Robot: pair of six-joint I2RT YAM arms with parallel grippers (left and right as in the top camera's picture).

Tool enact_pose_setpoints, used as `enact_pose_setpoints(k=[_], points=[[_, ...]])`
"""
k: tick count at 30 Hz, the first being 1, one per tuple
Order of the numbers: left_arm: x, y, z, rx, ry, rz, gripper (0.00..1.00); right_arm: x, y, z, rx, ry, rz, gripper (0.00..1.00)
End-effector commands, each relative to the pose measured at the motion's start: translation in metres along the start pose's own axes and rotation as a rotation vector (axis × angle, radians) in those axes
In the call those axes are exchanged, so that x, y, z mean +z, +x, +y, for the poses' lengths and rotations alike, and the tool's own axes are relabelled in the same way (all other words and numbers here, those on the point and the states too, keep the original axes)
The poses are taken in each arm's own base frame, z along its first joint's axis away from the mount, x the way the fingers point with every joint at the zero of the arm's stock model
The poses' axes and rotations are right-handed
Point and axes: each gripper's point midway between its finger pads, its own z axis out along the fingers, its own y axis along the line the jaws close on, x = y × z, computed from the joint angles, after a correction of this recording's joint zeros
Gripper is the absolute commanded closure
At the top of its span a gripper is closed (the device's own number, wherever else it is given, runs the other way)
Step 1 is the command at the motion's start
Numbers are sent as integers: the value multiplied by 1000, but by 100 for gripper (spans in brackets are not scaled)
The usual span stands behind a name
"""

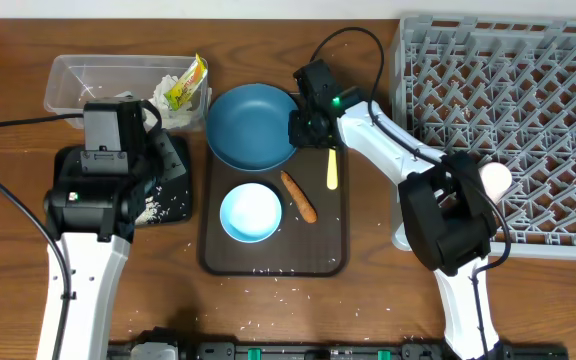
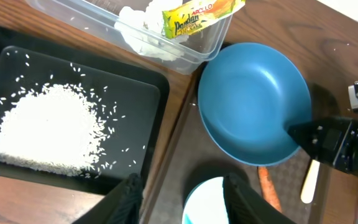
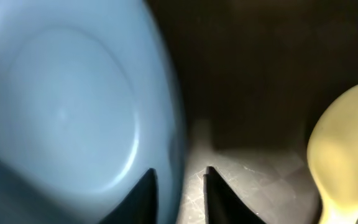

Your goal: Sort waste into correct bins and load items into the dishwasher rack

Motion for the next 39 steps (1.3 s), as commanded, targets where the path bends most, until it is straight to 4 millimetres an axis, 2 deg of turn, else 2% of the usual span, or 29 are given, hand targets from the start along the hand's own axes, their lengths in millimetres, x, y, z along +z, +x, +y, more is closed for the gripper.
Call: enact_pose_setpoints(k=[1, 3, 6, 9, 12, 14, 16, 18, 21, 23, 26, 27, 30, 32, 39], points=[[0, -5, 4, -3, -23, -13, 52, 8, 3, -1, 1, 17, 7, 89], [0, -5, 4, -3, -23, -13, 51, 5, 0, 0, 3, 13, -3, 99], [0, -5, 4, -3, -23, -13, 47, -6, -10, -3, 16, 5, -30, 99], [0, -5, 4, -4, -23, -13, 43, -29, -29, -6, 31, -13, -85, 99], [0, -5, 4, -4, -23, -13, 42, -68, -54, -7, 8, -30, -173, 99], [0, -6, 3, -4, -21, -16, 41, -101, -71, -11, 2, -28, -246, 99], [0, -6, 3, -4, -21, -17, 41, -142, -88, -25, 6, 5, -336, 99], [0, -6, 3, -3, -21, -16, 38, -184, -101, -51, 27, 94, -431, 99], [0, -6, 3, -3, -21, -16, 38, -257, -113, -114, 103, 379, -597, 99], [0, -6, 3, -4, -21, -17, 38, -311, -110, -163, 189, 647, -715, 99], [0, -8, 3, -4, -19, -22, 38, -375, -98, -213, 302, 1004, -839, 99], [0, -8, 2, -4, -17, -24, 38, -402, -89, -234, 357, 1175, -883, 99], [0, -8, 2, -5, -16, -25, 38, -433, -80, -262, 457, 1391, -944, 99], [0, -8, 2, -5, -17, -25, 38, -441, -78, -280, 517, 1471, -966, 99], [0, -8, 2, -4, -17, -25, 37, -430, -84, -358, 616, 1593, -895, 99]])
